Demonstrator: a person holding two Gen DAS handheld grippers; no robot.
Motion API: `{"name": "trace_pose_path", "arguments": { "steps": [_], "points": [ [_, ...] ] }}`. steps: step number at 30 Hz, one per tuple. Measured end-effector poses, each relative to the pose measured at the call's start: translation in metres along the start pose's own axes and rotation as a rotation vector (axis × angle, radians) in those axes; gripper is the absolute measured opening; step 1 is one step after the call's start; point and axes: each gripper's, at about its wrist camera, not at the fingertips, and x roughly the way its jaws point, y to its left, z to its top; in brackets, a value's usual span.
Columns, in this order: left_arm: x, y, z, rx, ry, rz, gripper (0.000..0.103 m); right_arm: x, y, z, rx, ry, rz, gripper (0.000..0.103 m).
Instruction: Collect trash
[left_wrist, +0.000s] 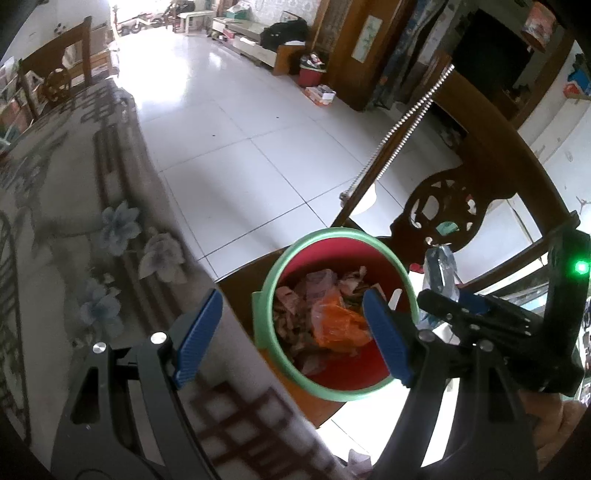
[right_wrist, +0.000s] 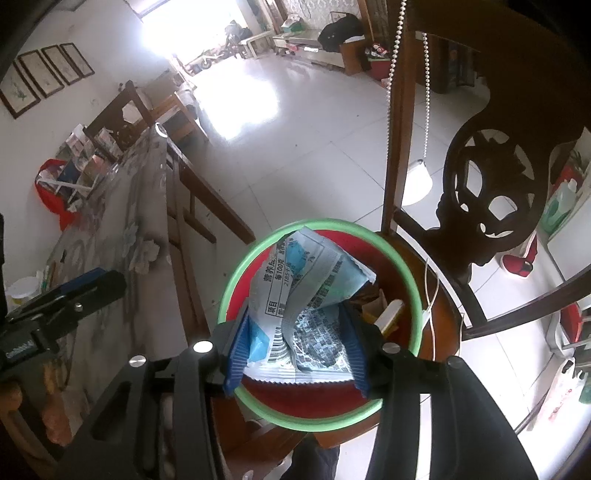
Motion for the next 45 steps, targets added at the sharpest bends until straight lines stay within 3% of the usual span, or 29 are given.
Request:
{"name": "trace_pose_path", "arguments": {
  "steps": [4, 10, 20, 23, 28, 34, 40, 45],
  "points": [
    [-0.008, 0.017, -0.008, -0.031, -0.007, 0.005, 0.076, 0.001, 0.012, -0.004, -0.013, -0.008, -0.016, 0.062],
    [-0.027, 0.049, -0.022, -0.083, -0.042, -0.001, 0.080, 0.003, 0.039, -0.010, -0.032, -0.009, -0.030, 0.068],
    [-0.079, 0.131, -0.059, -0.177, -0.106, 0.034, 0.080, 0.006, 0.134, -0.034, -0.136, -0.020, -0.019, 0.073],
    [-0.106, 0.160, -0.072, -0.190, -0.153, 0.062, 0.084, 0.003, 0.166, -0.042, -0.157, -0.038, 0.011, 0.080],
    [-0.166, 0.202, -0.087, -0.195, -0.298, 0.122, 0.097, -0.023, 0.239, -0.055, -0.242, -0.170, 0.097, 0.095],
    [-0.226, 0.243, -0.101, -0.227, -0.436, 0.170, 0.097, -0.059, 0.315, -0.072, -0.356, -0.393, 0.127, 0.095],
    [-0.268, 0.267, -0.121, -0.246, -0.598, 0.269, 0.097, -0.079, 0.354, -0.085, -0.346, -0.607, 0.132, 0.095],
    [-0.292, 0.265, -0.128, -0.179, -0.734, 0.307, 0.098, -0.086, 0.369, -0.098, -0.331, -0.726, 0.054, 0.095]
  ]
}}
